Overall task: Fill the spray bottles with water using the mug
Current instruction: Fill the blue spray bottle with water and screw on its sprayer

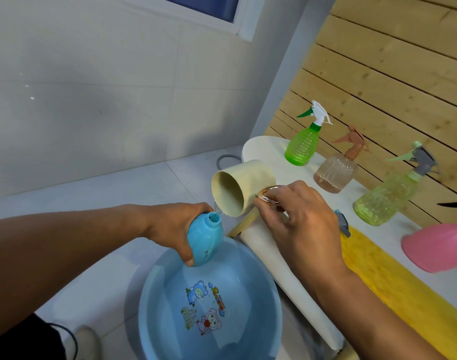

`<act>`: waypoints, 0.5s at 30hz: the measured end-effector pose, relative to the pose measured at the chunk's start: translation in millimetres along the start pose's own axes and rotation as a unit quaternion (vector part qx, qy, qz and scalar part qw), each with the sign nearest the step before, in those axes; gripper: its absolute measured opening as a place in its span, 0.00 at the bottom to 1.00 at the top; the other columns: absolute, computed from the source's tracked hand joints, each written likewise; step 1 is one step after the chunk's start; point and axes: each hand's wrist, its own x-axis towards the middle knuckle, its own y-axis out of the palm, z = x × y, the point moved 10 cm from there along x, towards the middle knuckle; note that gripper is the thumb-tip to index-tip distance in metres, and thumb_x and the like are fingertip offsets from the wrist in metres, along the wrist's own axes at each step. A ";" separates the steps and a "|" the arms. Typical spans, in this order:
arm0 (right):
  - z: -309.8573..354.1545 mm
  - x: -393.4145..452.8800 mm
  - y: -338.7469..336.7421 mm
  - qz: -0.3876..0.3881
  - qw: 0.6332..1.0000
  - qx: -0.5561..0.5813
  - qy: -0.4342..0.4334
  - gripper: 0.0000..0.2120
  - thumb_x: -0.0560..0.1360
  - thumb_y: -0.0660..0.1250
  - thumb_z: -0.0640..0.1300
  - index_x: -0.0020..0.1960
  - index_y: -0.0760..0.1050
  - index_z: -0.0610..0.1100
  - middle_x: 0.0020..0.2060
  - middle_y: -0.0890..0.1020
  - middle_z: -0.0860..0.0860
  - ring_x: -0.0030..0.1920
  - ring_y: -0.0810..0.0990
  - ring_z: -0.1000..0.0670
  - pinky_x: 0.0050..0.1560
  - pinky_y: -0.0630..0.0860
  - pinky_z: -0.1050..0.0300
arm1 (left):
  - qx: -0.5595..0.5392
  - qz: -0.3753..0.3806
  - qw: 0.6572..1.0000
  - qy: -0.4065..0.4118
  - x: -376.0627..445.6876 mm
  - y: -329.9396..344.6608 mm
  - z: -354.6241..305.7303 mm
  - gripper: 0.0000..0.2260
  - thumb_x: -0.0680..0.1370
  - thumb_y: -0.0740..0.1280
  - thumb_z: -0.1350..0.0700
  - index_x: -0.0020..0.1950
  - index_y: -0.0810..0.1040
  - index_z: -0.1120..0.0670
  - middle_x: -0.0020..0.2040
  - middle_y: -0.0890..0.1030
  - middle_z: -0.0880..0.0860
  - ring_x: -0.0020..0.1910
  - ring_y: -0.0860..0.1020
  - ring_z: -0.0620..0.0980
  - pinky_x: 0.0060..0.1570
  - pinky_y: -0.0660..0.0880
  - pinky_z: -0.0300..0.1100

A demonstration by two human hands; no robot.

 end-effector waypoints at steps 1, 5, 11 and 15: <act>0.6 -0.2 0.2 0.001 1.000 -0.005 -0.003 0.08 0.79 0.69 0.52 0.49 0.82 0.48 0.42 0.78 0.53 0.43 0.76 0.49 0.42 0.70 0.56 | 0.000 0.000 1.000 -0.001 0.0 0.0 0.2 0.39 0.64 0.86 0.48 0.64 0.64 0.38 0.57 0.75 0.39 0.55 0.77 0.41 0.47 0.75 0.31; 5.3 -1.1 -1.3 -0.010 0.999 -0.026 -0.027 0.05 0.78 0.71 0.49 0.49 0.82 0.48 0.44 0.79 0.52 0.44 0.76 0.48 0.43 0.68 0.58 | 0.001 -0.002 1.000 -0.001 0.5 0.3 -0.1 0.39 0.64 0.86 0.49 0.65 0.64 0.38 0.56 0.75 0.38 0.54 0.76 0.39 0.45 0.74 0.29; 14.1 -3.8 -4.6 -0.020 0.997 -0.049 -0.060 0.06 0.79 0.71 0.49 0.49 0.81 0.47 0.45 0.79 0.51 0.44 0.76 0.46 0.42 0.72 0.52 | -0.005 0.000 1.000 0.004 0.4 0.4 0.2 0.39 0.64 0.86 0.48 0.65 0.64 0.38 0.57 0.75 0.38 0.55 0.77 0.40 0.47 0.75 0.30; 22.4 -5.9 -7.0 -0.036 0.992 -0.075 -0.090 0.07 0.80 0.71 0.50 0.49 0.82 0.46 0.45 0.80 0.51 0.44 0.76 0.45 0.37 0.74 0.51 | -0.006 -0.002 1.000 0.004 1.0 0.4 1.3 0.40 0.64 0.86 0.48 0.68 0.65 0.39 0.58 0.76 0.39 0.57 0.77 0.40 0.50 0.77 0.34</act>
